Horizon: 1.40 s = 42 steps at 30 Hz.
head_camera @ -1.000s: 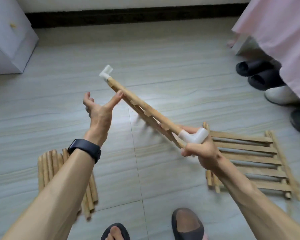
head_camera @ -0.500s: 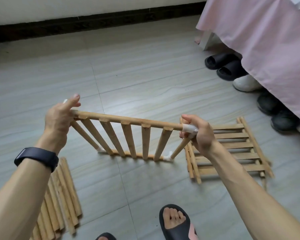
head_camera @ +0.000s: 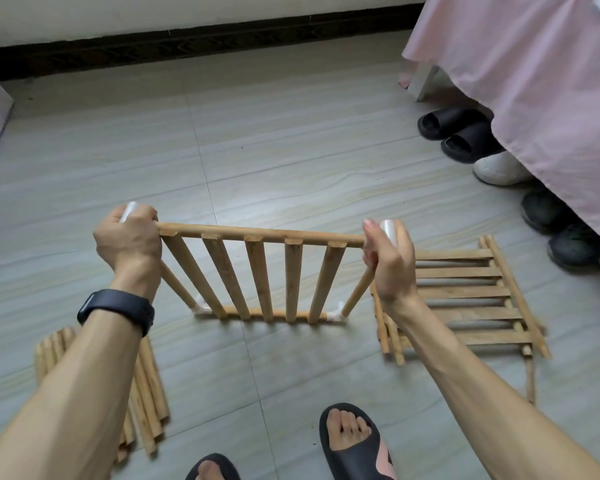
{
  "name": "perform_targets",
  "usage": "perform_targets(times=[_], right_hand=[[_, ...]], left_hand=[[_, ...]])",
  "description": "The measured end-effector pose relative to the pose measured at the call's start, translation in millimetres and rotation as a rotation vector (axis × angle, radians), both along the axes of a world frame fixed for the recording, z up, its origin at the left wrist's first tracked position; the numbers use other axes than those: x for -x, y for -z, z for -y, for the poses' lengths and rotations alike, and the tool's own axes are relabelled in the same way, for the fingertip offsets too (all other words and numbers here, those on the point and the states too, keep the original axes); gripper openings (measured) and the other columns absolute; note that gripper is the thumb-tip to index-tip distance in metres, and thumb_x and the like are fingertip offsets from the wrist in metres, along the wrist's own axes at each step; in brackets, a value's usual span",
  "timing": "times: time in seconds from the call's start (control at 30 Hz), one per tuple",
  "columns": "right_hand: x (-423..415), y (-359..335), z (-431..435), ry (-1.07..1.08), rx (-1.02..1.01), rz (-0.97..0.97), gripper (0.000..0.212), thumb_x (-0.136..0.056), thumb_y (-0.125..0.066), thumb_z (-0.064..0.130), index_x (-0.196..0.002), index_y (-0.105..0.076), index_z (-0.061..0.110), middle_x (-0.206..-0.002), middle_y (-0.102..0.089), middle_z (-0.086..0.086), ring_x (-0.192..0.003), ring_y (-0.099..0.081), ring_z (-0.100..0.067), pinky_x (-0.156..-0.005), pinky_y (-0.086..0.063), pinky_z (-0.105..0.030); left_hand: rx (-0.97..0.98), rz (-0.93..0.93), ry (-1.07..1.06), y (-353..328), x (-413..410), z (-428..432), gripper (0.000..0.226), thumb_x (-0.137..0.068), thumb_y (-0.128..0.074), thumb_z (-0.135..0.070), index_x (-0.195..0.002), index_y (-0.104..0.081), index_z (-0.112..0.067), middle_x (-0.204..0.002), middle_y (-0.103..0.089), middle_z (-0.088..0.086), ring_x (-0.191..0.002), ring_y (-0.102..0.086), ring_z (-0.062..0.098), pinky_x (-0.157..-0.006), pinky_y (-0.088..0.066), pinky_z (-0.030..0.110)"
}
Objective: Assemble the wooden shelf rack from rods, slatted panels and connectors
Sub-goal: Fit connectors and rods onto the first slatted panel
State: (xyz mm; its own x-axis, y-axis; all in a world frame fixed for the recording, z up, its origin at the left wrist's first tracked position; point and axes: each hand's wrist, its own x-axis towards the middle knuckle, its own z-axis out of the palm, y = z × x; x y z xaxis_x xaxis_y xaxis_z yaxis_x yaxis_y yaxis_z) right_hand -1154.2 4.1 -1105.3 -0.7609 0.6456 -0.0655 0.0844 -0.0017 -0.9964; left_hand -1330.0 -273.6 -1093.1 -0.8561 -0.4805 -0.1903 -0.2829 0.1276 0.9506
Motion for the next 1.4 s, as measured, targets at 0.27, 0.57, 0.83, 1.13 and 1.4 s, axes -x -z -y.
perform_targets(times=[0.27,0.57,0.83,1.13,1.4], right_hand=[[-4.7,-13.7,-11.3,-0.137,-0.288,-0.009,0.032,-0.086,-0.068,0.058,-0.103,-0.056,0.034,-0.084,-0.064,-0.01,-0.07,-0.057,-0.04,-0.07,-0.052,-0.06],[4.0,-14.3,-11.8,-0.069,-0.346,-0.019,0.024,-0.091,-0.066,0.048,-0.087,-0.05,0.031,-0.061,-0.057,-0.005,-0.054,-0.052,-0.036,-0.056,-0.048,-0.051],[11.7,-13.3,-21.1,-0.171,-0.221,0.024,0.022,-0.096,-0.07,0.034,-0.091,-0.058,0.016,-0.068,-0.059,0.008,-0.061,-0.054,-0.013,-0.07,-0.042,-0.041],[34.2,-32.0,-29.9,-0.389,0.243,0.068,0.058,-0.095,-0.047,0.055,-0.099,-0.07,0.002,-0.062,-0.054,-0.001,-0.056,-0.049,-0.014,-0.056,-0.042,-0.024],[39.6,-23.0,-14.0,-0.265,0.076,0.189,0.051,-0.091,-0.055,0.011,-0.041,-0.047,0.018,-0.043,-0.04,-0.005,-0.043,-0.038,-0.018,-0.048,-0.029,-0.032]], left_hand=[[0.04,-0.007,-0.019,0.0,-9.2,-4.6,0.012,-0.06,-0.053,-0.026,-0.053,-0.048,-0.018,-0.063,-0.038,0.002,-0.065,-0.033,0.023,-0.057,-0.028,0.039],[0.117,-0.015,-0.105,-5.8,-35.7,-13.7,0.02,-0.071,-0.05,-0.018,-0.056,-0.037,-0.016,-0.056,-0.028,-0.003,-0.054,-0.025,0.017,-0.041,-0.022,0.026],[0.09,0.096,-0.142,-7.6,-40.1,-12.8,0.021,-0.074,-0.053,-0.02,-0.057,-0.042,-0.016,-0.057,-0.037,-0.002,-0.055,-0.031,0.019,-0.051,-0.027,0.034],[-0.089,-0.144,-0.031,0.9,-37.8,21.9,0.006,-0.063,-0.05,-0.02,-0.059,-0.046,-0.019,-0.062,-0.04,-0.002,-0.053,-0.036,0.013,-0.048,-0.024,0.026],[-0.079,-0.263,-0.118,9.1,-52.7,22.1,0.012,-0.071,-0.049,-0.014,-0.063,-0.055,-0.022,-0.057,-0.049,-0.015,-0.05,-0.043,0.001,-0.048,-0.033,0.017]])
